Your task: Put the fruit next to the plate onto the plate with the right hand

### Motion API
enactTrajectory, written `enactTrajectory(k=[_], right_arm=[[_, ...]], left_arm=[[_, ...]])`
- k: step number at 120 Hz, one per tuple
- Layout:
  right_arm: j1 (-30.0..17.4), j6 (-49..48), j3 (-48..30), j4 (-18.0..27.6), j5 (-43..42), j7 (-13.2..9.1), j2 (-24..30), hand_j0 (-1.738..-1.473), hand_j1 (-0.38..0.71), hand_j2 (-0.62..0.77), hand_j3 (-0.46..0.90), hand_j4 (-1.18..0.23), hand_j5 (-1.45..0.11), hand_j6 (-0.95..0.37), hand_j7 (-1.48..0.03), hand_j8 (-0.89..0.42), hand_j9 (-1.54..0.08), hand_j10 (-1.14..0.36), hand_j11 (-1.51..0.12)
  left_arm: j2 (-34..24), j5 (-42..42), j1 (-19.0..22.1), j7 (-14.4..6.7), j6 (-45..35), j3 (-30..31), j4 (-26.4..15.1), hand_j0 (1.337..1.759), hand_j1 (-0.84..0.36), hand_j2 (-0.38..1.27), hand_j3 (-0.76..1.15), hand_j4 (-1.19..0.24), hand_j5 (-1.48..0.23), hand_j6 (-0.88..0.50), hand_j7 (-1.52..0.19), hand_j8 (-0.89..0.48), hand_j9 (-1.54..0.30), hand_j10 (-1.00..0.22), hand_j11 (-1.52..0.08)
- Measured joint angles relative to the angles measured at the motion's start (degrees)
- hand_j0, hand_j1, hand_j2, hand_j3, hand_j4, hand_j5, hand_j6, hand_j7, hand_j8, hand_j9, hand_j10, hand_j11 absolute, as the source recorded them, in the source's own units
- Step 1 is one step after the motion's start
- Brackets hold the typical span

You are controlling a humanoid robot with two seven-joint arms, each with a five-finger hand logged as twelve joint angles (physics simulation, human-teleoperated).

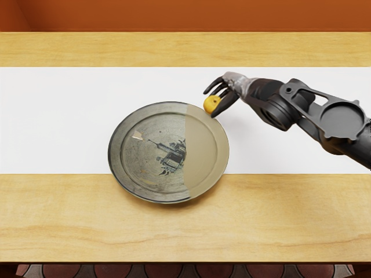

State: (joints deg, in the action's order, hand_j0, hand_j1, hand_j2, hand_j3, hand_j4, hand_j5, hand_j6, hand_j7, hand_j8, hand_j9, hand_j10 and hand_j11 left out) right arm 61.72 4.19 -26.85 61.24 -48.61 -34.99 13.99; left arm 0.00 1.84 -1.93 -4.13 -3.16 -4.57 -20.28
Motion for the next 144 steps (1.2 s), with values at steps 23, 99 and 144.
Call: enactTrajectory(k=[23, 99, 144], right_arm=[[0.00, -1.22, -0.11, 0.02, -0.03, 0.00, -1.67, -1.658, 0.26, 0.19, 0.00, -0.59, -0.78, -0.50, -0.77, -0.43, -0.79, -0.64, -0.79], [-0.58, -11.28, -2.03, 2.12, 1.94, 0.00, -4.35, -1.658, 0.26, 0.18, 0.00, -0.59, -0.78, -0.50, -0.77, -0.43, -0.78, -0.63, -0.79], [-0.56, -17.15, -2.27, 2.10, 2.09, -0.01, -5.82, -1.658, 0.02, 0.10, 0.00, -0.35, -0.47, -0.31, -0.46, -0.27, -0.47, -0.38, -0.47]], left_arm=[[0.00, 0.00, 0.00, 0.00, 0.00, 0.00, 0.02, 1.658, 0.33, 0.00, 0.00, -0.02, -0.02, -0.02, -0.02, -0.02, -0.02, -0.02, -0.02], [0.00, 0.00, 0.00, 0.00, 0.00, 0.00, 0.02, 1.658, 0.33, 0.00, 0.00, -0.02, -0.02, -0.02, -0.02, -0.02, -0.02, -0.02, -0.02], [0.00, 0.00, 0.00, 0.00, 0.00, 0.00, 0.02, 1.658, 0.33, 0.00, 0.00, -0.02, -0.02, -0.02, -0.02, -0.02, -0.02, -0.02, -0.02]])
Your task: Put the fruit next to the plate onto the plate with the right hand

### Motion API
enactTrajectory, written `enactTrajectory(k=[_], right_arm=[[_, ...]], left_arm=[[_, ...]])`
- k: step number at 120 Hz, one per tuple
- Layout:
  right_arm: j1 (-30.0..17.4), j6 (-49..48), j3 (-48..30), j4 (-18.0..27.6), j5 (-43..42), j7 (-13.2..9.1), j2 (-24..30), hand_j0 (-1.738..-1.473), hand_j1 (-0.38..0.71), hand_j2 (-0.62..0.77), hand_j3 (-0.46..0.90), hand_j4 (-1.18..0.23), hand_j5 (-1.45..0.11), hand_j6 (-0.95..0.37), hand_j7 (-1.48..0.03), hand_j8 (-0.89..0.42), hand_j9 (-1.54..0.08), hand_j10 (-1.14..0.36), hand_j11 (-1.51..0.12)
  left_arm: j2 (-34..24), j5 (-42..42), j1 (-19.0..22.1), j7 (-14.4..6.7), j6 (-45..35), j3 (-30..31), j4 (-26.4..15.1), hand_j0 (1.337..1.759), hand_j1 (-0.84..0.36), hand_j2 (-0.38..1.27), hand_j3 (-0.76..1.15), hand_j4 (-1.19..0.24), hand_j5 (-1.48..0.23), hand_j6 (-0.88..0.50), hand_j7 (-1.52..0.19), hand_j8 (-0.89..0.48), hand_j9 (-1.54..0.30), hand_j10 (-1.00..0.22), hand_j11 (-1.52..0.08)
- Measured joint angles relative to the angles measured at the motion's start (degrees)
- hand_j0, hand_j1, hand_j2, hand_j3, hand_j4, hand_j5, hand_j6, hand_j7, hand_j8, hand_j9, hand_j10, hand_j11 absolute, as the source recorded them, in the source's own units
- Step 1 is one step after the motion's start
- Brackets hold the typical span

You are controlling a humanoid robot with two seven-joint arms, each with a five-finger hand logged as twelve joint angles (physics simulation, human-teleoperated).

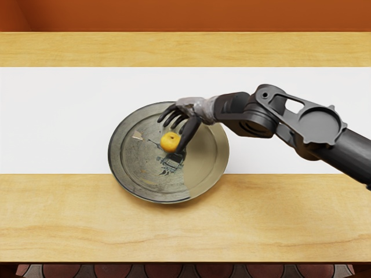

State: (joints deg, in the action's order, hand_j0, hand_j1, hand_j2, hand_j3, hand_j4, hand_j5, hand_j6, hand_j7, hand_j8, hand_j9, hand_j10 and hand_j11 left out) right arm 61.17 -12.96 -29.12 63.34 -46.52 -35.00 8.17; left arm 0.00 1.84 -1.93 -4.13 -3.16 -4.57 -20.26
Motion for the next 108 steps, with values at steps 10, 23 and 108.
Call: enactTrajectory(k=[10, 23, 108], right_arm=[[-0.02, -5.89, -3.74, 0.01, 3.18, 0.00, 1.01, -1.658, -0.10, 0.07, 0.00, -0.24, -0.31, -0.21, -0.31, -0.18, -0.31, -0.25, -0.31], [-0.12, -16.08, -8.99, 0.02, 12.38, 0.00, 3.83, -1.658, -0.20, 0.04, 0.00, -0.14, -0.18, -0.12, -0.18, -0.11, -0.18, -0.15, -0.19], [-39.32, -22.05, -51.70, -0.60, 38.23, 0.72, 26.19, -1.658, -0.35, 0.00, 0.00, 0.00, -0.01, 0.00, -0.01, 0.00, -0.01, 0.00, -0.01]], left_arm=[[0.00, 0.00, 0.00, 0.00, 0.00, 0.00, 0.00, 1.658, 0.33, 0.00, 0.00, -0.02, -0.02, -0.02, -0.02, -0.02, -0.02, -0.02, -0.02], [0.00, 0.00, 0.06, 0.00, 0.00, 0.01, 0.00, 1.658, 0.33, 0.00, 0.00, -0.02, -0.02, -0.02, -0.02, -0.02, -0.02, -0.02, -0.02], [0.00, 0.06, 1.15, 0.00, 0.00, 0.08, 0.05, 1.658, 0.33, 0.00, 0.00, -0.02, -0.02, -0.02, -0.02, -0.02, -0.02, -0.02, -0.02]])
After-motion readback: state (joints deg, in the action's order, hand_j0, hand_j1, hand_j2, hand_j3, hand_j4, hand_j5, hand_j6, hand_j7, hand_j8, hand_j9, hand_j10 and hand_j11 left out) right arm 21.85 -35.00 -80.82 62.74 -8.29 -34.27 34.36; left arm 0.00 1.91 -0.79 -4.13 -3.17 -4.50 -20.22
